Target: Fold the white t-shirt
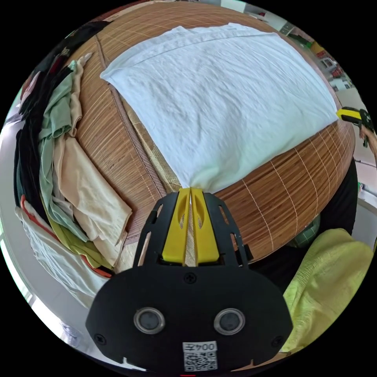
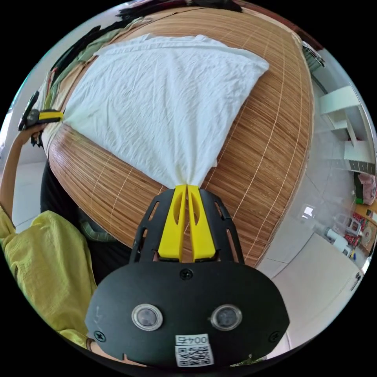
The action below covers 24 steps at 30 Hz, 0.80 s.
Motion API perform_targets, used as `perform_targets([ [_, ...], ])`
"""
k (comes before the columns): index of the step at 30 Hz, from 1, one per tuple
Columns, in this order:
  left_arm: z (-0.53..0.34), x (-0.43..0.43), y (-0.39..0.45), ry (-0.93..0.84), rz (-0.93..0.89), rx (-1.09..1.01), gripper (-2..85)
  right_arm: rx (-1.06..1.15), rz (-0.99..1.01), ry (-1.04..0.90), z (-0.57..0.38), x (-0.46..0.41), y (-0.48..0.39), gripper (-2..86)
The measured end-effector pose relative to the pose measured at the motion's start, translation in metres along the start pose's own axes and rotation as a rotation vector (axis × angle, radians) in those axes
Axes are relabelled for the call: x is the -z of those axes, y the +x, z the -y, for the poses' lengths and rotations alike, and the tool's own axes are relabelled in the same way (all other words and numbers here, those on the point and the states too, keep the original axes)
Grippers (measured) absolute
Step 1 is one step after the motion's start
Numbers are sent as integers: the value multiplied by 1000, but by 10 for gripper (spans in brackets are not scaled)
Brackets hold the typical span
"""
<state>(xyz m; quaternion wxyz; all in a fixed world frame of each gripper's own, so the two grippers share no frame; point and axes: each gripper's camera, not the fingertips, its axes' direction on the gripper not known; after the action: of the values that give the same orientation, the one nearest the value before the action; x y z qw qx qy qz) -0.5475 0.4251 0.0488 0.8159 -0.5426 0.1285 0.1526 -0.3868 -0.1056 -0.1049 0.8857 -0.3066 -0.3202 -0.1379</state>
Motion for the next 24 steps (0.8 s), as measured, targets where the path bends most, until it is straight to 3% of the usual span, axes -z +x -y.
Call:
perform_targets([
  [6, -27, 4, -6, 53, 25, 24, 3, -70, 23, -29, -17, -12, 13, -7],
  [13, -70, 15, -28, 162, -11, 75, 9, -111, 28, 75, -67, -22, 27, 3],
  [16, -127, 40, -49, 340, -56, 126, 25, -118, 108, 259, -119, -6, 48, 32],
  [19, -164, 42, -50, 385, -73, 103, 46, -89, 175, 418, -173, -5, 63, 81],
  [24, -219, 26, -39, 381, -87, 72, 83, -31, 174, 435, -203, -38, 67, 81],
])
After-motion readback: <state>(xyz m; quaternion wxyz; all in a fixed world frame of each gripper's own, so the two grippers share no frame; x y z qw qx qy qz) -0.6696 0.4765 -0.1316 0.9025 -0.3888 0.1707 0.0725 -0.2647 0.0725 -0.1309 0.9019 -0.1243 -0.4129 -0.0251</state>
